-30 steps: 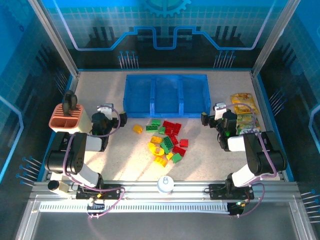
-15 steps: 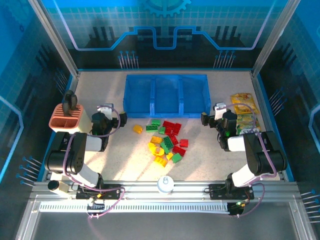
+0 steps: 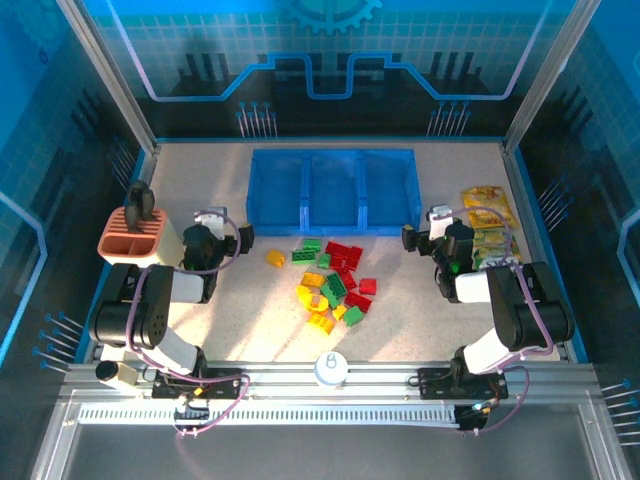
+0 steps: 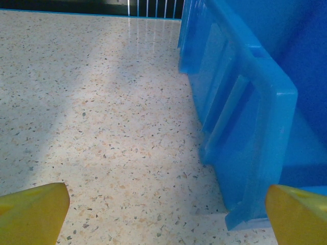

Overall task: Sort the legos into containers by color
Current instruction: Pick up the lego from the center of the table.

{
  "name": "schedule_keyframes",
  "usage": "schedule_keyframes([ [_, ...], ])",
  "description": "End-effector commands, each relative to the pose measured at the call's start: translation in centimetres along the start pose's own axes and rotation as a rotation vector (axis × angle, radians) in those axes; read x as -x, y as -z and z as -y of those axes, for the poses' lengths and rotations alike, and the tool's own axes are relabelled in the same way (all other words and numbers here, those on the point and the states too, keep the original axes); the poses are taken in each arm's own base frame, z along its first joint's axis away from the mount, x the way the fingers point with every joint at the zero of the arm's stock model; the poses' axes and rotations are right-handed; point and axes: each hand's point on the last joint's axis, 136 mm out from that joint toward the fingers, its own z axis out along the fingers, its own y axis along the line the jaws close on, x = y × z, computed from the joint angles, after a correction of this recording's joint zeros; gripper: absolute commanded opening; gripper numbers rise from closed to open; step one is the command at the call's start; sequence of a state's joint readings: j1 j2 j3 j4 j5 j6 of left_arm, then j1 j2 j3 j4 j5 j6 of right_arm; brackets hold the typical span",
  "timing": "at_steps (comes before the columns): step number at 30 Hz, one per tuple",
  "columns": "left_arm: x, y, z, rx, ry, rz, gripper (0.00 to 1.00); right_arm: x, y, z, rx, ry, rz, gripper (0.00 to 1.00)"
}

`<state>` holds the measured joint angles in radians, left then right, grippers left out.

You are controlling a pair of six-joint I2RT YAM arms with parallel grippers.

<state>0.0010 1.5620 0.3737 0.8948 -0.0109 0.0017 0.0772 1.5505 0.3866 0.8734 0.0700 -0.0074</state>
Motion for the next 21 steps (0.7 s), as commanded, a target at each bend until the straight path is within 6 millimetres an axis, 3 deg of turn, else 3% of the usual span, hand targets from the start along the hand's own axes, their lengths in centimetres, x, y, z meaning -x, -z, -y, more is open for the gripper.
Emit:
schedule_keyframes([
  [1,1.5,0.0,-0.2,0.006,0.000,0.040,0.99,1.2,-0.1,0.5,-0.007,-0.002,0.030,1.00],
  [11,1.5,0.0,-0.1,0.005,-0.002,0.039,0.99,1.2,-0.1,0.5,-0.009,-0.001,0.031,1.00],
  [14,1.6,0.1,-0.5,0.042,-0.009,0.053,0.99,1.6,0.3,1.7,-0.079,-0.031,0.041,1.00],
  [16,2.5,1.2,-0.5,0.111,-0.042,0.109,0.99,3.0,1.3,1.8,-0.088,-0.020,0.044,1.00],
  [19,4.3,2.9,1.5,0.078,-0.106,0.088,0.99,5.7,2.5,0.7,-0.066,0.022,0.040,1.00],
  [21,6.5,4.6,1.3,0.129,0.002,0.016,0.99,8.7,3.6,1.3,-0.090,-0.078,0.068,1.00],
])
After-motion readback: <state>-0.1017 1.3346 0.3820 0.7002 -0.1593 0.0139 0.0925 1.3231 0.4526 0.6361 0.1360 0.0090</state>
